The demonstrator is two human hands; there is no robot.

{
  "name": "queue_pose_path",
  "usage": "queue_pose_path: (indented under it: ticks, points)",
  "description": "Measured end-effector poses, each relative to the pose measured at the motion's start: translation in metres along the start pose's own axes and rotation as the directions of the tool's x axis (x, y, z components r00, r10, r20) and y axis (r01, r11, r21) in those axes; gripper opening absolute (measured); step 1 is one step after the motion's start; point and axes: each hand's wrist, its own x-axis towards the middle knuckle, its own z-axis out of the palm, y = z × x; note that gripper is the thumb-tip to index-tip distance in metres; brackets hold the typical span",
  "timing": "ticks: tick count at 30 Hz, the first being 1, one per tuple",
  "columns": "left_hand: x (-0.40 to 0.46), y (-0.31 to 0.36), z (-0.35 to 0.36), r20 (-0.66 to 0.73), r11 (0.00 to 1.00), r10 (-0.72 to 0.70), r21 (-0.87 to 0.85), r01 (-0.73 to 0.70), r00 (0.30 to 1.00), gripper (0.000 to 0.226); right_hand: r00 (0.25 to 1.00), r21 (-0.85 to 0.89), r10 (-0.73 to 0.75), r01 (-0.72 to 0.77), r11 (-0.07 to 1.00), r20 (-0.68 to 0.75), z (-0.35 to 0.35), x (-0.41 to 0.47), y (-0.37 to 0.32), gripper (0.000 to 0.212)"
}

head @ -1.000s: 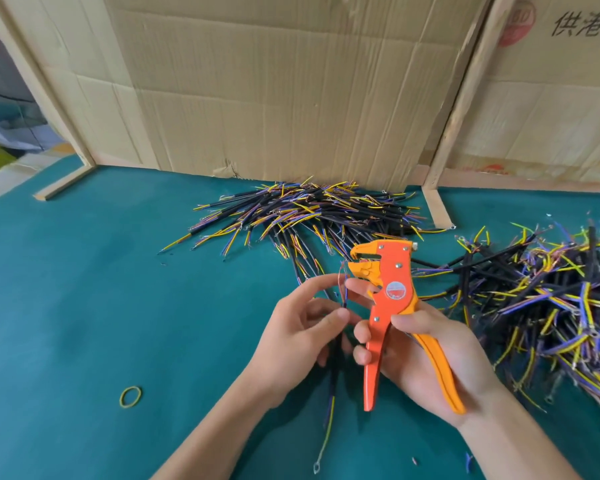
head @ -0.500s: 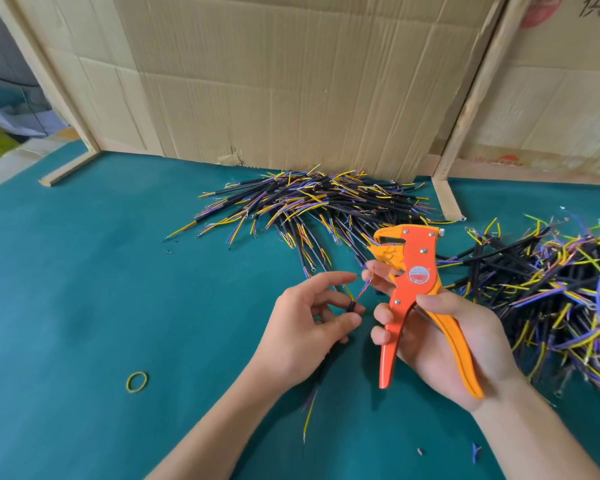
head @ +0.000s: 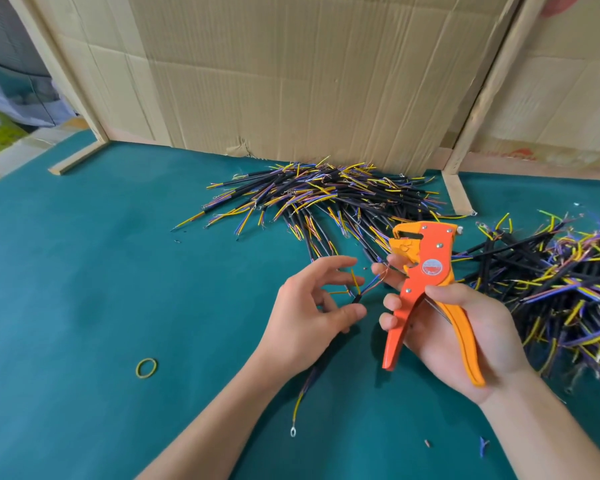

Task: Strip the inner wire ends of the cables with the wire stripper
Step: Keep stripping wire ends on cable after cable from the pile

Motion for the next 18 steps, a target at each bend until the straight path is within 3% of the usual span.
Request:
queue_pose_path:
  ticks: [8,14,18]
  points:
    - [0.0014,-0.0065,-0.0004,-0.007,0.996,-0.028,-0.083,0.028,1.0,0.041,1.0,-0.006,-0.011,0.011,1.0,0.003,0.0005,-0.0015,-0.0007,0.067]
    - [0.0015,-0.0086,0.0012,-0.052,0.993,-0.049,-0.11,0.043,0.997,0.032,1.0,-0.098,0.004,-0.007,0.995,-0.024,0.0044,-0.0013,0.0022,0.074]
    - [0.0015,-0.0074,0.0029,-0.091,0.986,-0.066,-0.158,0.051,0.994,0.03,0.999,-0.114,0.015,-0.019,0.993,-0.04,0.0059,-0.0013,0.0038,0.062]
